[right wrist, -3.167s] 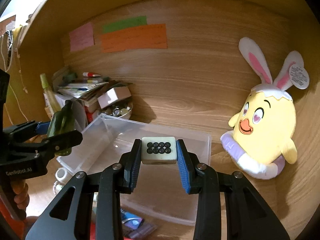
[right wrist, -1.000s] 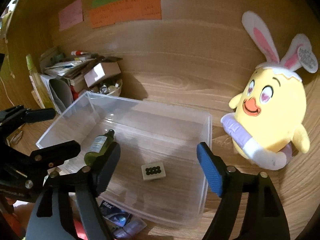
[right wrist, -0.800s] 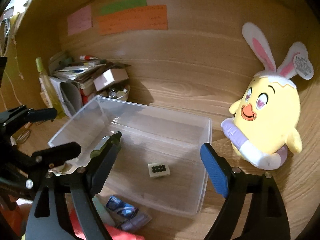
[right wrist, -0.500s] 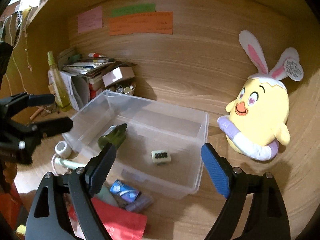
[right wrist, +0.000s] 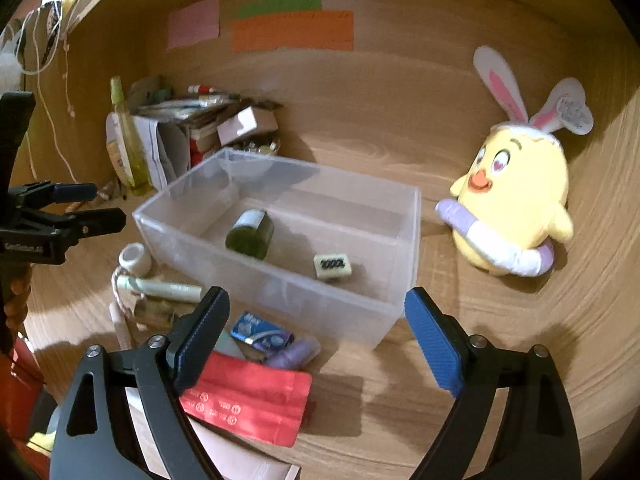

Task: Organize objects
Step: 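Move right tool toward blue Max box while left tool moves toward tape roll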

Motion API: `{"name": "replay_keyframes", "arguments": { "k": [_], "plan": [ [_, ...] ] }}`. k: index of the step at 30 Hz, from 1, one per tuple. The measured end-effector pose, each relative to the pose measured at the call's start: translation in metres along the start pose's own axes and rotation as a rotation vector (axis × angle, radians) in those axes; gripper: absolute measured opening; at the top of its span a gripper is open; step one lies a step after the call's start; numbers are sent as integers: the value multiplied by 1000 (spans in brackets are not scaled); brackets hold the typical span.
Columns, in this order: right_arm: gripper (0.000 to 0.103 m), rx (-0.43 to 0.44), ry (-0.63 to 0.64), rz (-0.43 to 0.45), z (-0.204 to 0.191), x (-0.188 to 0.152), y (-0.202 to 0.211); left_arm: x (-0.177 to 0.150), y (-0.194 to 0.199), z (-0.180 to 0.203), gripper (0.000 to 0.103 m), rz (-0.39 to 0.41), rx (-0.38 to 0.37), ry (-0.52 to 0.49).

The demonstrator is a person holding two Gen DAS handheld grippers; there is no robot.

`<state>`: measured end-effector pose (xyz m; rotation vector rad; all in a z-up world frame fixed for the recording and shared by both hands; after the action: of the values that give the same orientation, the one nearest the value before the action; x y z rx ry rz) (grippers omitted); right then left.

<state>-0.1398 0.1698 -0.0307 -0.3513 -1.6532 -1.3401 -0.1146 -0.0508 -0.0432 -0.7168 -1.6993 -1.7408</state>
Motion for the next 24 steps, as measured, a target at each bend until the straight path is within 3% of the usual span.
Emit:
{"name": "replay_keyframes", "arguments": {
  "k": [4, 10, 16, 20, 24],
  "plan": [
    [88, 50, -45, -63, -8, -13, -19, -15, -14, -10, 99, -49, 1, 30],
    [87, 45, -35, -113, -24, -25, -43, -34, -33, -16, 99, -107, -12, 48],
    [84, 36, -34, -125, -30, -26, -51, -35, -34, -25, 99, -71, 6, 52],
    [73, 69, -66, -157, -34, -26, -59, -32, -35, -30, 98, -50, 6, 54],
    [66, 86, -80, -185, -39, -27, -68, -32, -41, -30, 85, -57, 2, 37]
  ]
}}
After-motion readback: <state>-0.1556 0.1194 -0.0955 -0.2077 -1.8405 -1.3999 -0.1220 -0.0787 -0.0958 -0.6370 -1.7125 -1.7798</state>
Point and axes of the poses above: each gripper's, at about its wrist camera, not at the fingertips, and y roughly against the way its jaws point, z to its right, x to its top, the point moved 5 cm from there along -y, roughly the way its jaws point, and after that the axes turned 3 degrees about z, right-handed, at the moved point
